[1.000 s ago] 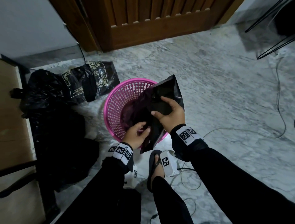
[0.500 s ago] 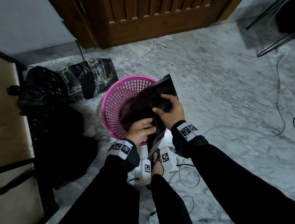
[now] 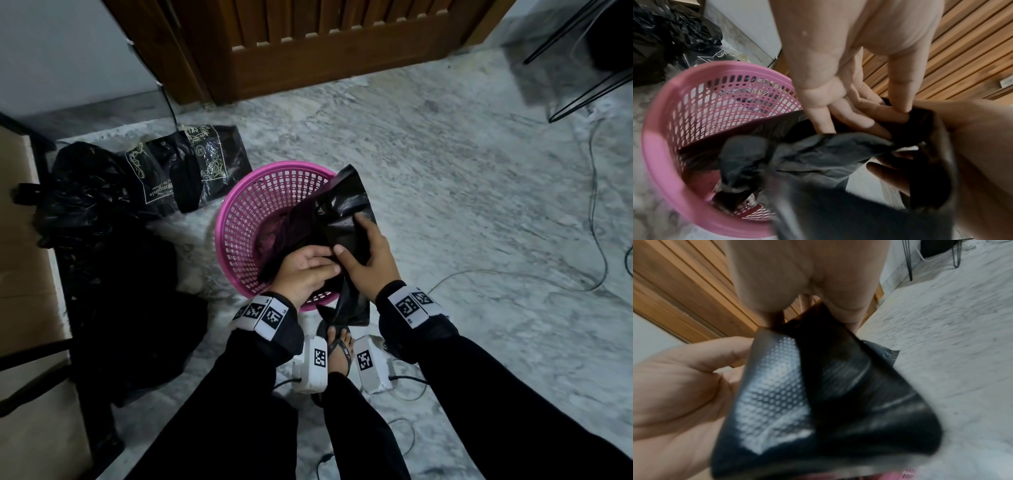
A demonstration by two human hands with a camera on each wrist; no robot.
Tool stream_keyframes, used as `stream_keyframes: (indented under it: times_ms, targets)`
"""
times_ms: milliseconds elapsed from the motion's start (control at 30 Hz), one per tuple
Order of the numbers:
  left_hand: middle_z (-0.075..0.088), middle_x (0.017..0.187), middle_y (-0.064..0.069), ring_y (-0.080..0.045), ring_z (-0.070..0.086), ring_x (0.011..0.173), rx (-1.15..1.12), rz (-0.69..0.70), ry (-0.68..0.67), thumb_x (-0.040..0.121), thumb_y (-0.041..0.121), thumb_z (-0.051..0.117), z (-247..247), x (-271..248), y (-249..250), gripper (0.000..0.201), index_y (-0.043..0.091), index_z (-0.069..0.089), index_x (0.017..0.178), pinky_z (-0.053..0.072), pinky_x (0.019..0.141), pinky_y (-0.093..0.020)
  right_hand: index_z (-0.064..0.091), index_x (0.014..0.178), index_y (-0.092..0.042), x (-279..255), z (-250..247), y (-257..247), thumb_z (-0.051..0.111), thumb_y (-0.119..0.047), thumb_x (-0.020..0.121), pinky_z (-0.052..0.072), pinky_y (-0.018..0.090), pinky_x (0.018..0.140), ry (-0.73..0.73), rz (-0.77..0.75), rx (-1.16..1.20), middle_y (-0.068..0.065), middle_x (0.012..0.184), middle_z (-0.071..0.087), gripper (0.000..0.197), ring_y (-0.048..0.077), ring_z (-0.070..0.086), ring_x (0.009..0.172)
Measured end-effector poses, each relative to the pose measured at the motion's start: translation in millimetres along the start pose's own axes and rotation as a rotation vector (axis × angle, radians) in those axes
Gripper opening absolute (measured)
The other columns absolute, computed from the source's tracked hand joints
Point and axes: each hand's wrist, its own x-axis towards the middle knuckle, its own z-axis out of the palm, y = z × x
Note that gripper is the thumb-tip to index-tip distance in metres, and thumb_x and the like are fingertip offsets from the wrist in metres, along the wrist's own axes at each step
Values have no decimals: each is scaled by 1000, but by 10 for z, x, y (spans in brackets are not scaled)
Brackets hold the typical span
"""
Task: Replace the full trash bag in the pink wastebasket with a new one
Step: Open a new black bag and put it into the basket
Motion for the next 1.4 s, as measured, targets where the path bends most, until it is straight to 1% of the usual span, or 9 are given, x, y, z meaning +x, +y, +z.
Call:
stream_keyframes:
  times_ms: [100,167,267,500,800,1033,1167,1267,1400]
  targets:
    - [61,106,-3,-17,56,105,43,41,-49,83,1,61,-40,-12,0,36,29,60,105,47,87,-30,27,141,-16,-70,-3,-8,68,-18,81,37,24,104,51,55,148,4,138,43,73,10,44,123]
    - [51,130,-11,-28,53,116,98,54,-134,83,-7,56,-75,-24,5,55,29,53,124,47,71,-15,23,141,-12,-70,20,6,71,-18,79,39,27,105,75,95,167,6,138,45,79,12,46,123]
    - [46,133,-13,-13,68,90,112,86,-189,79,-20,50,-119,-35,8,73,22,40,137,43,50,-5,29,138,-14,-2,56,34,76,-24,73,42,39,106,65,163,109,8,135,50,81,19,50,123]
    - [62,102,-10,-8,61,82,243,219,31,77,-15,58,-217,72,-42,53,14,57,122,52,72,-11,66,86,-20,54,113,1,75,-12,75,56,44,84,22,117,40,9,90,70,16,24,67,84]
    - [66,103,2,-11,60,100,591,102,-21,78,4,67,-487,76,-88,36,12,64,113,45,97,-27,57,71,-27,195,44,31,70,-21,79,56,49,81,141,209,73,14,87,71,16,30,68,83]
    - [68,95,-6,-23,64,95,567,164,175,82,6,59,-530,110,-187,11,13,62,90,50,91,-36,53,83,-26,212,56,-62,68,-16,81,55,47,85,110,211,134,2,87,63,19,26,64,86]
    - [66,96,-4,-18,62,92,551,211,271,84,6,55,-442,119,-108,12,13,59,94,50,83,-29,36,130,-16,111,124,-28,70,-30,78,44,39,103,84,201,11,11,131,43,64,24,51,116]
    - [65,91,-2,-18,61,87,575,284,300,85,8,57,-386,121,-39,9,11,60,93,46,78,-25,37,135,-18,-60,141,-83,65,-53,72,29,38,111,220,-39,-242,16,144,22,77,28,28,132]
    - [65,88,-1,-18,62,87,582,346,316,84,15,61,-379,115,39,12,8,63,94,49,82,-29,45,131,-30,-73,128,-77,65,-58,71,32,48,107,28,-291,-490,2,132,50,69,25,44,121]
